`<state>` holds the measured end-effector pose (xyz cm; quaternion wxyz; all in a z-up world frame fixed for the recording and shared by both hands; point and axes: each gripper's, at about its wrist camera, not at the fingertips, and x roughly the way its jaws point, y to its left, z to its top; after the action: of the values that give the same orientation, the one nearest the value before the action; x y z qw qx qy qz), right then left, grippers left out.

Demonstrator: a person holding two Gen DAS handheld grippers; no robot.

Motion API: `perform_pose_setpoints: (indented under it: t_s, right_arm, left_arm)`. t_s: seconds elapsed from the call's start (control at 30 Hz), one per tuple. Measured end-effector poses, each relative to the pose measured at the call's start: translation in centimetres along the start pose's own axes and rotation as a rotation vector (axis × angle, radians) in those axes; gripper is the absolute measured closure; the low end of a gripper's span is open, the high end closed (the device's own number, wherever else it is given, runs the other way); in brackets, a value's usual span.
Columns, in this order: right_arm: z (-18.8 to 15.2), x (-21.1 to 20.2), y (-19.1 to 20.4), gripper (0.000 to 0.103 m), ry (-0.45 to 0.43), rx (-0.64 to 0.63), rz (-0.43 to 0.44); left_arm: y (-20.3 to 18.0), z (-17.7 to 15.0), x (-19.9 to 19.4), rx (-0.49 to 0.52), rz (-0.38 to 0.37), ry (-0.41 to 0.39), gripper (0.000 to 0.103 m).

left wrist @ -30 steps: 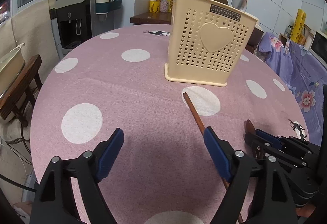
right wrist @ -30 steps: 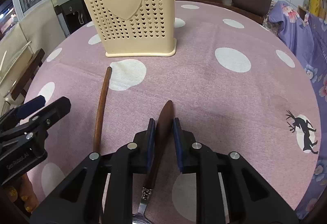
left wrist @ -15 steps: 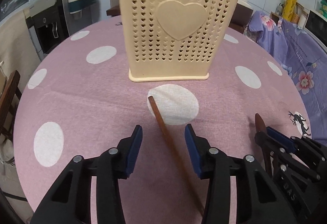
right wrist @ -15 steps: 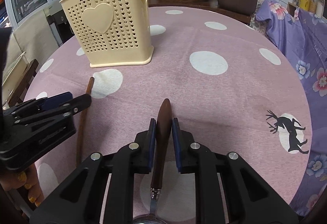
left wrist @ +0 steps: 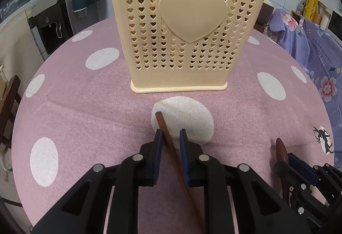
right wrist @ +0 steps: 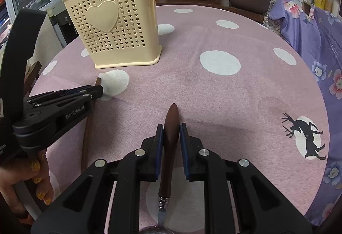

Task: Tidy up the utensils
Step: 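Close the left gripper on the brown chopstick, then lift the chopstick and brown-handled spoon upright above the cream holder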

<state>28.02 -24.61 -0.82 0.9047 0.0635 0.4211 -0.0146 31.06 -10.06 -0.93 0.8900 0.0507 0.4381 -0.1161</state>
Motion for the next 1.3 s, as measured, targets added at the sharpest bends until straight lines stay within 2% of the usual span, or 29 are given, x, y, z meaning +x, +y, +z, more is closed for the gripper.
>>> perform_pose_setpoints:
  t_s: [0.27,0.47,0.93,1.3]
  right_arm:
    - [-0.1,0.4,0.1,0.086,0.012,0.009,0.010]
    - [0.1,-0.3,-0.3,0.087,-0.009,0.033,0.050]
    - [2.5,-7.4,-1.4,0.087,-0.160,0.063,0.282]
    - [3.1,-11.1,-0.3,0.087,-0.239,0.018,0.317]
  left_arm:
    - [0.3,-0.2,-0.1,-0.037,-0.024,-0.016,0.092]
    - [1.3,-0.4,-0.9,-0.088,-0.077,-0.031,0.094]
    - [2.9,1.0,-11.0,-0.110,-0.151,-0.298,0.095]
    - [4.1,1.0,-15.2,-0.124,-0.147,-0.422,0.095]
